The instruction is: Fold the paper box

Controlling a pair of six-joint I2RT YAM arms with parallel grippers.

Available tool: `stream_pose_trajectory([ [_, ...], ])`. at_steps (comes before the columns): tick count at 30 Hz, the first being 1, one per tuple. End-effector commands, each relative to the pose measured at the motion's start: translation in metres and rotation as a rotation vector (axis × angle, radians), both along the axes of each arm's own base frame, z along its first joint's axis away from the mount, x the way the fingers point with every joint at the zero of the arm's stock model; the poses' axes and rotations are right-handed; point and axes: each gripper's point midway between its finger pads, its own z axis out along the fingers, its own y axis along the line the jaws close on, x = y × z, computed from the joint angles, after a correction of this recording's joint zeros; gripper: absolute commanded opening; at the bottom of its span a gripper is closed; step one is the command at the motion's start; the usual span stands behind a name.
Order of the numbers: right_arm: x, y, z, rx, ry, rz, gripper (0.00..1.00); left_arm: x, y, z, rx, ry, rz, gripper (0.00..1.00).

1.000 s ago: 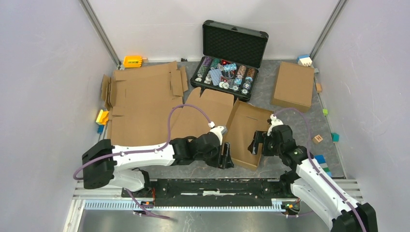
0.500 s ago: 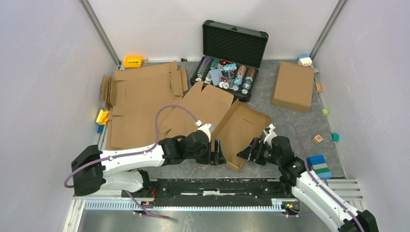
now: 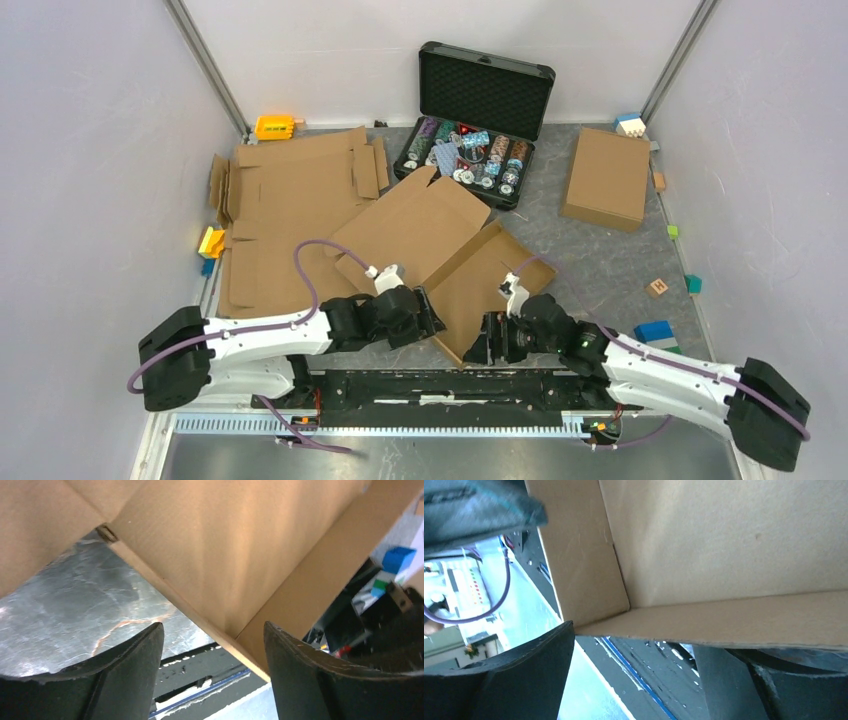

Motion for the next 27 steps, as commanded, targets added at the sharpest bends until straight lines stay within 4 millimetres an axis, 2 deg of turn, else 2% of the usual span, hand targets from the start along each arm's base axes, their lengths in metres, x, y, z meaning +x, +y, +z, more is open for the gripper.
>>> stream_pose_trajectory([
  [1, -0.001, 0.018, 0.014, 0.000, -0.056, 0.033, 0.92, 0.015, 0.013, -0.004, -0.048, 0.033, 0.232, 0.75],
  [7, 0.008, 0.016, 0.026, -0.078, -0.141, 0.068, 0.98, 0.020, 0.038, -0.010, 0.048, -0.005, 0.291, 0.52],
  [14, 0.025, -0.009, 0.043, -0.258, -0.271, 0.078, 0.98, 0.020, 0.057, -0.013, 0.133, -0.022, 0.307, 0.26],
  [19, 0.033, -0.008, 0.088, -0.245, -0.403, 0.141, 0.98, 0.015, 0.071, -0.010, 0.197, -0.009, 0.309, 0.14],
  [23, 0.061, -0.025, 0.122, -0.329, -0.531, 0.035, 0.98, 0.014, 0.080, -0.005, 0.198, -0.041, 0.295, 0.05],
  [27, 0.084, -0.034, 0.157, -0.411, -0.628, -0.009, 0.98, 0.015, 0.096, 0.000, 0.229, -0.078, 0.304, 0.02],
])
